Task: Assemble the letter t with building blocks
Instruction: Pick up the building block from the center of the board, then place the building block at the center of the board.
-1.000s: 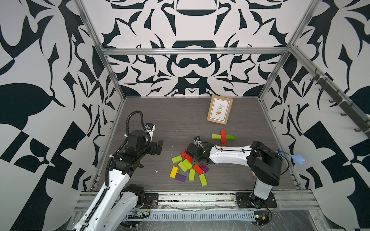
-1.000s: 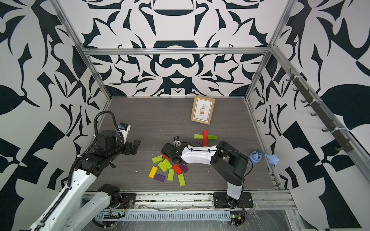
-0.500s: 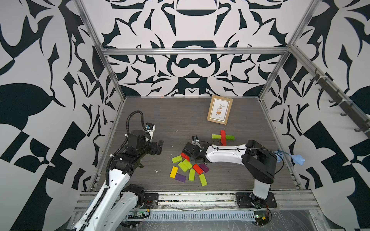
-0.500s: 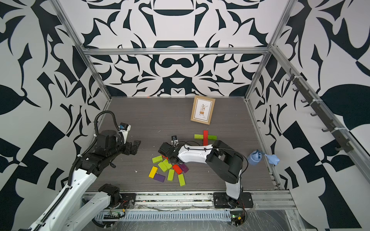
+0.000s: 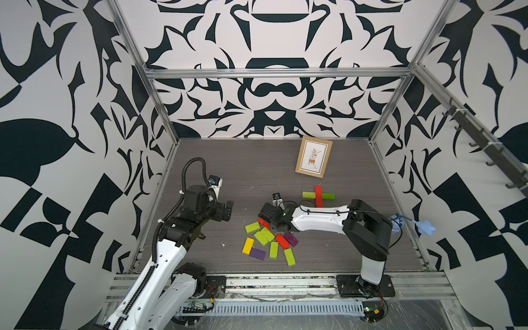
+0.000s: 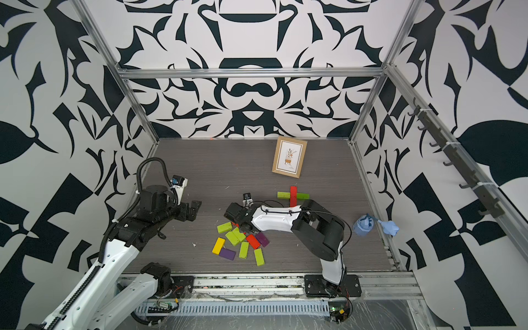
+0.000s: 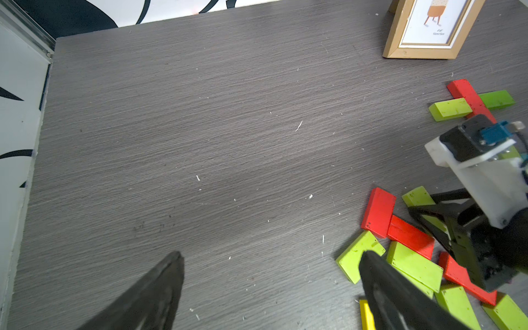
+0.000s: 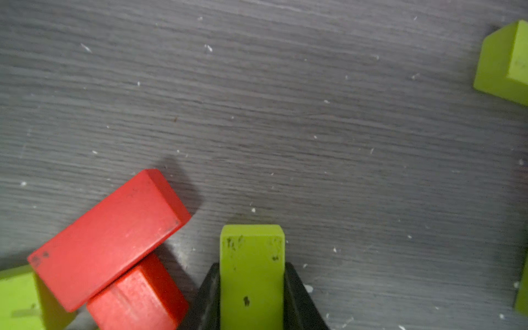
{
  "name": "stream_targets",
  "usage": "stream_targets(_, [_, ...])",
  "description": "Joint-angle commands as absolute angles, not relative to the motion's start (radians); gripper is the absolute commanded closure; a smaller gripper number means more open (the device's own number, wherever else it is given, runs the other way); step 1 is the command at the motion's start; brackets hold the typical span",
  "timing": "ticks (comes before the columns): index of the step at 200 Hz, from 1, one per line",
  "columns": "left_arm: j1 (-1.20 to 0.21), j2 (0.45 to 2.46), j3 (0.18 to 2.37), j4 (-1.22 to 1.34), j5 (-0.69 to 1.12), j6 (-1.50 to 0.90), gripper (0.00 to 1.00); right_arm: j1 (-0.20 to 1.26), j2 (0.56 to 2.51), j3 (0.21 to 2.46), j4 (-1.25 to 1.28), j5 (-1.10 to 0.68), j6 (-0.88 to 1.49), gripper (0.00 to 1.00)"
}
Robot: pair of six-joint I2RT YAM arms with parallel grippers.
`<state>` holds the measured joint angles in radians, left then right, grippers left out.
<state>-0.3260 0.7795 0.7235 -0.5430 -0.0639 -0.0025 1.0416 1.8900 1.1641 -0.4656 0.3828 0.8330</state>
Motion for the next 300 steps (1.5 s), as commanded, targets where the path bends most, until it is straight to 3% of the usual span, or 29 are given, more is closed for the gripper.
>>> stream_targets(1, [-0.328,0.781,0.732,-0.552,-0.061,-0.005,0.00,1.031,1.892,1.231,-0.533,0.420,0.781,0.73])
stream_targets(158, [-0.328,0.774,0.735,-0.557,-0.077,-0.006,0.01,0.841,1.900,1.411,-0.547,0.317,0.595,0.76])
stream_targets(300, [-0.328,0.752,0.726,-0.554,-0.066,-0.012,0.01,0.783,2.067,1.584,-0.518,0.334,0.638,0.76])
